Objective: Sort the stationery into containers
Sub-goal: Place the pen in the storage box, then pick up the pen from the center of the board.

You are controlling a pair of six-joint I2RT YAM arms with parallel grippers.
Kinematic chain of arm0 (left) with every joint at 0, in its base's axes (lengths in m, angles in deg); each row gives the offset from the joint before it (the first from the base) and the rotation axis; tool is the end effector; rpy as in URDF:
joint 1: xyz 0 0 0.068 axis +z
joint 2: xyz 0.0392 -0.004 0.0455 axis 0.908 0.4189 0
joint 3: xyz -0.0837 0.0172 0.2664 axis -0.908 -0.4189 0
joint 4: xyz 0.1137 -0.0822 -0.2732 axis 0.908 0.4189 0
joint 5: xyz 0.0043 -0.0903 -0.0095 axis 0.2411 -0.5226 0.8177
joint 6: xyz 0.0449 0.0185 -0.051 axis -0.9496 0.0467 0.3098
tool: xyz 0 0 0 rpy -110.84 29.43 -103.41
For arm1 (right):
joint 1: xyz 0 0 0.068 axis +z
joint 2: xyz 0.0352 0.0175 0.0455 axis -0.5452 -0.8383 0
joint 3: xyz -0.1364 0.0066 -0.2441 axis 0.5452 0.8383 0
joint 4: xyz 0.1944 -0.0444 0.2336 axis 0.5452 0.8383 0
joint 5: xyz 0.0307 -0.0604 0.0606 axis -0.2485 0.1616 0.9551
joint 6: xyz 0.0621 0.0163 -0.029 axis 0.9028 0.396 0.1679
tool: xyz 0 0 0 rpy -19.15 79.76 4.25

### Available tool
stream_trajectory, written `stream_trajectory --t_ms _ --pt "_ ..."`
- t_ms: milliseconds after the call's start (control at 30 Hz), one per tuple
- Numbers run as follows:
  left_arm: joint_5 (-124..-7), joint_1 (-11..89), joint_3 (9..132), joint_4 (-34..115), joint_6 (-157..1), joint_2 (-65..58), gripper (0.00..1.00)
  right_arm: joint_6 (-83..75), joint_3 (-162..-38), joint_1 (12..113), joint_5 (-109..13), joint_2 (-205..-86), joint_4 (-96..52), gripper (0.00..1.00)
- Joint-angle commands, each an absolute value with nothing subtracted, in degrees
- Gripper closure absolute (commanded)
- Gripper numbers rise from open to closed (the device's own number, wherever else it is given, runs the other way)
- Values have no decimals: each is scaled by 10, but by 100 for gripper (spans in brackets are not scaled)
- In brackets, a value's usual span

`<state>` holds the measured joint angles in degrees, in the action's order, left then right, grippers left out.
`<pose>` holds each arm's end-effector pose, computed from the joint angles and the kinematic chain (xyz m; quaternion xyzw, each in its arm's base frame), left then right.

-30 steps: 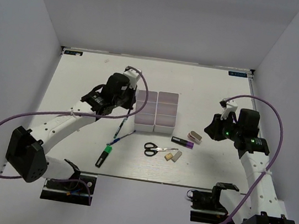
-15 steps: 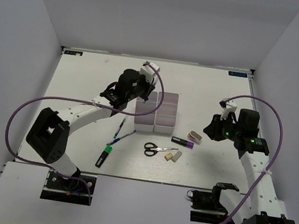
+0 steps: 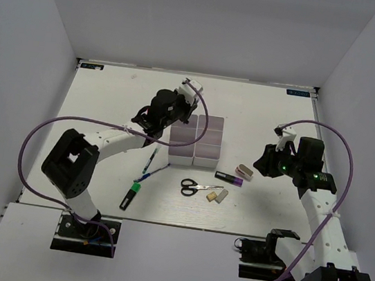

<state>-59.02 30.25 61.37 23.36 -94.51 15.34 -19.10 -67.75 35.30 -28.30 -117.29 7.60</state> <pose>0.3691 -0.2602 0.2536 0.2744 0.7298 -0.1726 0.6019 0.2512 0.0362 0.2591 -0.1790 0.8679 0.1917 0.4220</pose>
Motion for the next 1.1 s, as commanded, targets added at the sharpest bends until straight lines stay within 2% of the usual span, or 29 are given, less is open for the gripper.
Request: stream_trajectory --t_ms 0,67,133,200,233,267,367,467,500,533,567,600,633,667,700,767,833,867,900,967,1067 --pt "-577 304 579 199 -941 149 92 -198 -679 352 -276 -1174 67 63" --pt "-579 305 574 197 -940 147 88 -197 -678 352 -276 -1175 68 61" --pt "-577 305 565 197 -937 142 77 -198 -678 352 -277 -1176 69 61" --pt "-577 304 562 201 -930 133 72 -197 -678 352 -277 -1177 69 60" --pt "-577 303 562 203 -931 130 58 -198 -678 352 -276 -1177 70 60" --pt "-577 303 563 208 -930 124 50 -198 -678 352 -278 -1177 69 60" --pt "-578 294 568 218 -936 104 41 -199 -679 352 -278 -1177 67 58" --pt "-579 285 569 237 -946 74 41 -199 -677 352 -277 -1179 68 57" --pt "-578 283 567 241 -943 66 48 -200 -677 353 -278 -1179 69 57" --pt "-553 279 561 252 -944 46 59 -201 -676 352 -276 -1179 68 57" --pt "-526 277 555 279 -942 24 89 -201 -678 352 -278 -1181 69 57" --pt "-507 276 553 300 -940 1 100 -202 -679 353 -277 -1179 69 57" --pt "-461 276 555 327 -925 -10 100 -202 -680 352 -278 -1179 70 57" --pt "-434 280 569 444 -900 -34 100 -201 -680 352 -280 -1179 71 57" --pt "-397 293 571 475 -867 -37 100 -203 -678 352 -279 -1180 68 57" --pt "-399 322 560 563 -839 -43 100 -201 -680 353 -281 -1179 71 57" --pt "-443 360 553 606 -824 -40 74 -203 -679 353 -281 -1181 69 57" --pt "-447 370 542 624 -811 -36 66 -203 -681 354 -280 -1181 71 57" --pt "-464 375 536 624 -808 -34 52 -203 -681 353 -281 -1181 71 57" --pt "-487 391 526 627 -794 -20 44 -203 -681 354 -281 -1184 71 56" --pt "-516 402 524 626 -786 8 41 -203 -681 352 -284 -1188 70 56"
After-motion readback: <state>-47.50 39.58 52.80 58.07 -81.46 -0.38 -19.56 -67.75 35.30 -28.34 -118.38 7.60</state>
